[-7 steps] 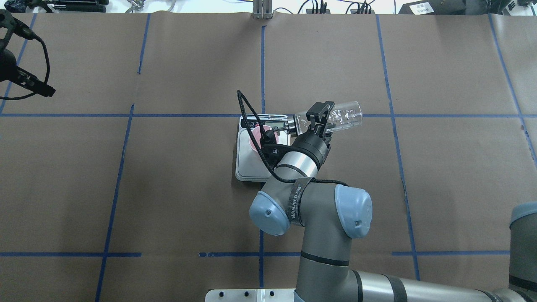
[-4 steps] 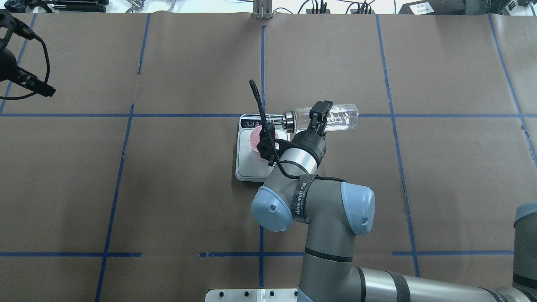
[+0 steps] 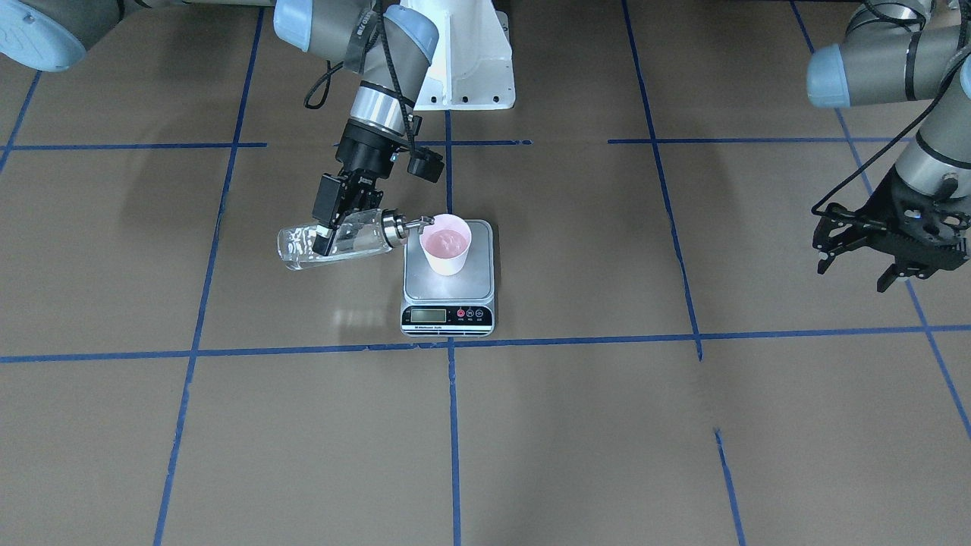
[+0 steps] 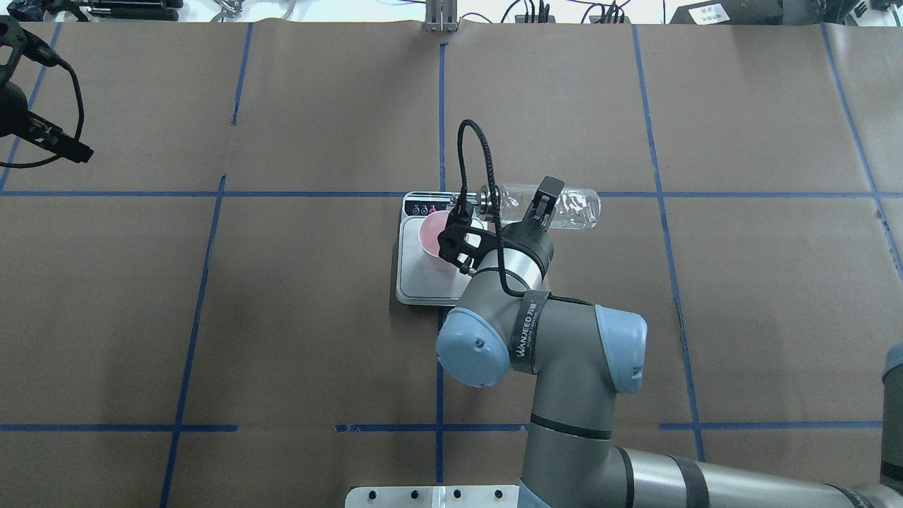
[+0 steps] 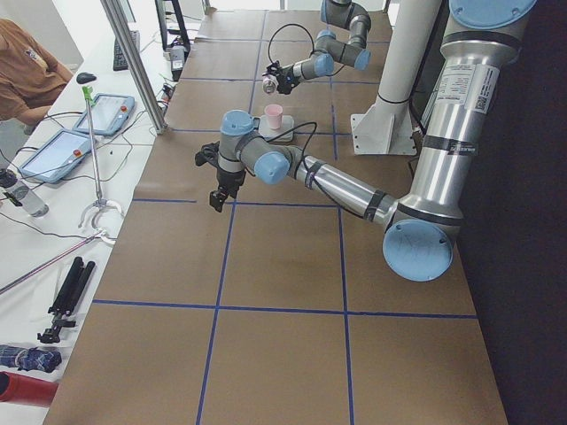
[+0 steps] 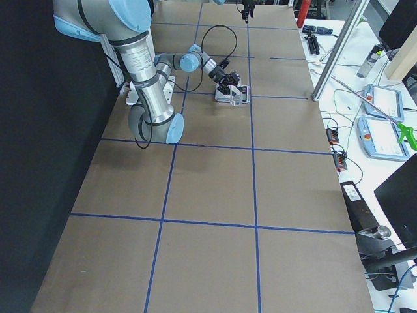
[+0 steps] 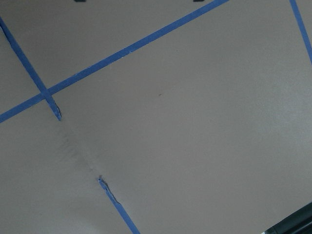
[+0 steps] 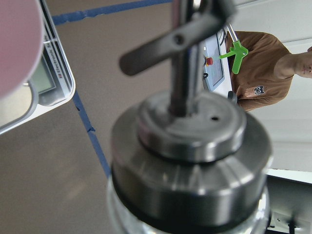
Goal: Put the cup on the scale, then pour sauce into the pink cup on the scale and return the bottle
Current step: 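Rotate the dispenser upright and move it away from the cup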
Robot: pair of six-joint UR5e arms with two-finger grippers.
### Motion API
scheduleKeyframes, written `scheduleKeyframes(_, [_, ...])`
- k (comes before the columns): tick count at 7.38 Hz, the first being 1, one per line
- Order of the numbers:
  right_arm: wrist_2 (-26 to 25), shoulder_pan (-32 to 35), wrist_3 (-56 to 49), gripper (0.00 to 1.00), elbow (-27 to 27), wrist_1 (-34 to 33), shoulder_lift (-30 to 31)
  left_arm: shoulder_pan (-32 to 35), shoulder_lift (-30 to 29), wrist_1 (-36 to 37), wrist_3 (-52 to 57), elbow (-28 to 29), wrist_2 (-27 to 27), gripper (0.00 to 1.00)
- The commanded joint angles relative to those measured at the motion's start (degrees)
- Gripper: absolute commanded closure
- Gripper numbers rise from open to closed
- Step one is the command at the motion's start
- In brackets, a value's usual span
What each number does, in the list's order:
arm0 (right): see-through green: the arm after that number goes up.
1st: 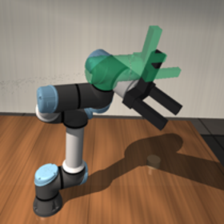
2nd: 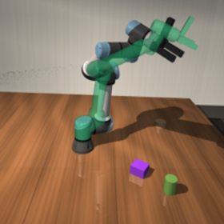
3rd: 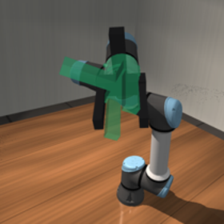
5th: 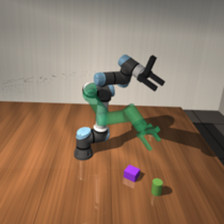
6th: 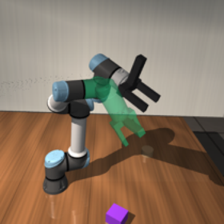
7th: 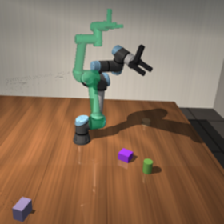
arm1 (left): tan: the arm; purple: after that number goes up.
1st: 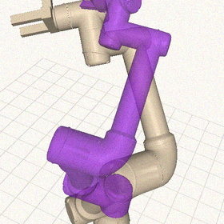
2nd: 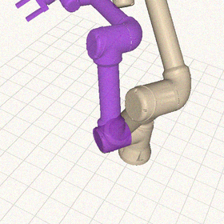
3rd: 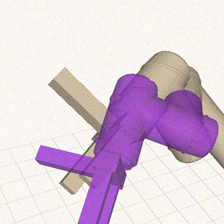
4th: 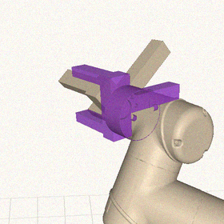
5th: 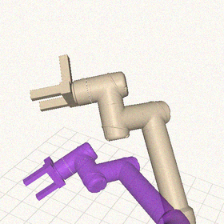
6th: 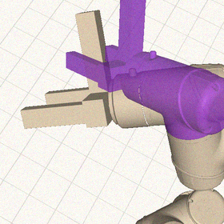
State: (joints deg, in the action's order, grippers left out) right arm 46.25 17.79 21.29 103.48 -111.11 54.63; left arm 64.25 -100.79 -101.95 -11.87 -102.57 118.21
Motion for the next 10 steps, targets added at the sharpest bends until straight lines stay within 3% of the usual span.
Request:
scheduleKeyframes(1, [6.4,2.5,0.6,1.0,4.4,2.0,1.4,0.0,0.0,0.0,0.0,0.0,0.0,0.21])
scheduleKeyframes(2, [8.7,3.2,9.4,1.0,5.4,2.3,2.1,0.0,0.0,0.0,0.0,-0.1,0.0,0.21])
scheduleKeyframes(5, [11.7,4.5,25.8,1.0,7.2,17.3,8.4,0.0,0.0,0.0,0.0,0.0,0.0,0.22])
scheduleKeyframes(6, [12.2,4.9,30.9,1.0,7.7,25.6,12.0,0.0,0.1,0.0,0.0,0.1,0.0,0.22])
scheduleKeyframes(8, [12.2,5.1,43.2,1.0,8.0,29.7,14.0,0.0,0.1,0.0,0.0,0.0,0.0,0.22])
scheduleKeyframes(10, [11.9,5.8,48.6,1.0,10.2,38.5,20.9,0.0,0.0,0.0,-0.1,-0.2,0.0,0.22])
